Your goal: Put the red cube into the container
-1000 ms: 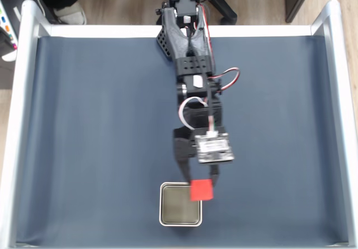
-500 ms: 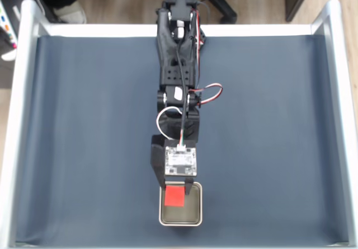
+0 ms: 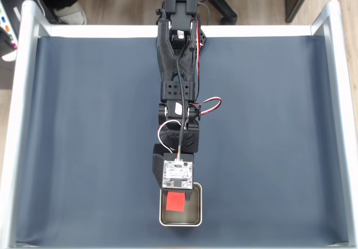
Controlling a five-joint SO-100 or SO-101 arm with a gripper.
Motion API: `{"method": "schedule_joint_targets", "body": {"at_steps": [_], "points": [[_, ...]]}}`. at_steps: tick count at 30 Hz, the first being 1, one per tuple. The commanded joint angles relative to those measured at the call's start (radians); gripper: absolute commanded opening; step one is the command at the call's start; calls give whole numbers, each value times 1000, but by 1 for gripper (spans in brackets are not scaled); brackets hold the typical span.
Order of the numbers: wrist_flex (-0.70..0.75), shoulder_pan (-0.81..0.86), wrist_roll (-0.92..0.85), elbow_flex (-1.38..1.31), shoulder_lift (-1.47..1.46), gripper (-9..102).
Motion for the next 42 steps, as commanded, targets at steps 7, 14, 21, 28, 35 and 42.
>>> {"method": "schedule_joint_targets", "body": {"at_steps": [7, 14, 21, 28, 35, 42], "points": [[-43, -43, 46, -9, -23, 1], [-63, -51, 43, -5, -34, 1], [-78, -37, 31, 3, -35, 1], [-101, -35, 32, 15, -32, 6], [-110, -18, 12, 41, -20, 11], [-147, 0, 12, 64, -12, 19]]}}
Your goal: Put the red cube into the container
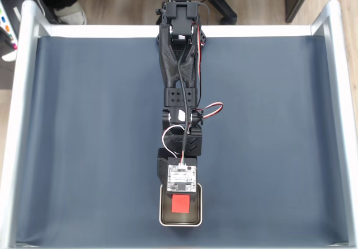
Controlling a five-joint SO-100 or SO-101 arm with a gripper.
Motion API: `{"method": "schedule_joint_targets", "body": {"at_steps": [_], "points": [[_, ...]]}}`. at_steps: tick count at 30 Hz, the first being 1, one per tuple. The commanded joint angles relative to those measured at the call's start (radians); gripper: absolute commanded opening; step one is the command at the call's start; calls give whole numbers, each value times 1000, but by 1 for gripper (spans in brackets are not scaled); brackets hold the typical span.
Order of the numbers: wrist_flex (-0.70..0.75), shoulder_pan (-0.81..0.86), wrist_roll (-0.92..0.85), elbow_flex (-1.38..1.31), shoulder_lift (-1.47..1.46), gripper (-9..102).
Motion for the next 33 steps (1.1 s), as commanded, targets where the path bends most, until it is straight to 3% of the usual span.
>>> {"method": "schedule_joint_targets", "body": {"at_steps": [1, 23, 27, 33], "points": [[-31, 12, 2, -5, 31, 19], [-71, 15, 0, -2, 34, 20], [-71, 14, 2, 3, 63, 17], [-63, 0, 35, 43, 201, 4]]}}
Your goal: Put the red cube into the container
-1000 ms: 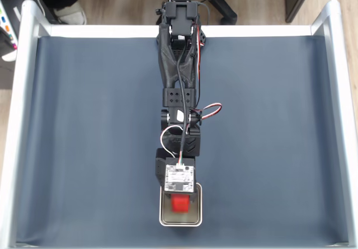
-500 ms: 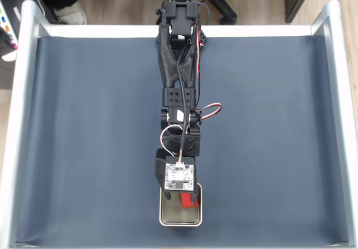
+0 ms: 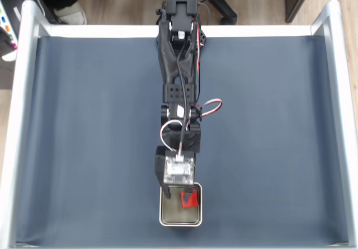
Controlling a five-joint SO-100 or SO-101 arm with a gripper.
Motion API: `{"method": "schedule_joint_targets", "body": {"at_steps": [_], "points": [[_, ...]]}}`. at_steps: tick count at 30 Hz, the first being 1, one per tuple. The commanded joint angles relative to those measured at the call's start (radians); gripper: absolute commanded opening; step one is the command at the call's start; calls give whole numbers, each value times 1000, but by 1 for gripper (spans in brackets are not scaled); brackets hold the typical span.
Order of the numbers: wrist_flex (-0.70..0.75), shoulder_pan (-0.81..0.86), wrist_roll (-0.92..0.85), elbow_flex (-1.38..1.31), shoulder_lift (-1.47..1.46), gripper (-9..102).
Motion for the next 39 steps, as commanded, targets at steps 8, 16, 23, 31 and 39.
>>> {"method": "schedule_joint_targets", "body": {"at_steps": [8, 16, 23, 31, 39], "points": [[18, -48, 25, 259, 440, 0], [20, -121, 9, 709, 882, 0], [49, -138, -17, 1043, 1256, 0], [209, -132, 18, 1289, 1586, 0], [337, -123, 61, 1394, 1703, 0]]}}
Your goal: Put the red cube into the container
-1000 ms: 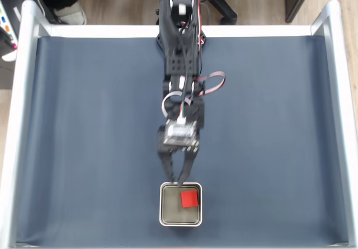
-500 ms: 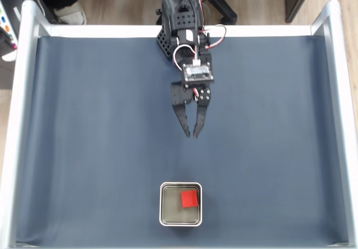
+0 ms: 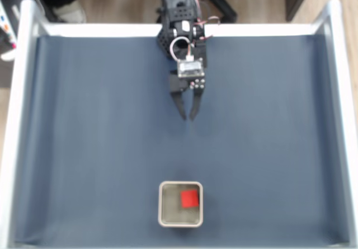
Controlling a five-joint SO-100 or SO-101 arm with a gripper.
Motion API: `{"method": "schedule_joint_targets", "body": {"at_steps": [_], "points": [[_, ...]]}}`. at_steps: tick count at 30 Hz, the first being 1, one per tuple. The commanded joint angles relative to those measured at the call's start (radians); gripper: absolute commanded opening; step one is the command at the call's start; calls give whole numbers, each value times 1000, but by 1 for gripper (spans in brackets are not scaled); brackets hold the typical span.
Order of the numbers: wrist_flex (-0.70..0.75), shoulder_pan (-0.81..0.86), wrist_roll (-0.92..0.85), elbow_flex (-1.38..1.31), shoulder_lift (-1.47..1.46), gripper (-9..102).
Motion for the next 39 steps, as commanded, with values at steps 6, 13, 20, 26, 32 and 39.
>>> {"method": "schedule_joint_targets", "body": {"at_steps": [6, 13, 20, 26, 32, 39], "points": [[172, -11, 94, -2, 44, 0], [324, -5, 120, -2, 44, 0], [425, -9, 124, -2, 44, 0], [515, -9, 101, -2, 44, 0], [594, -11, 52, -2, 44, 0], [635, -11, 69, -2, 44, 1]]}}
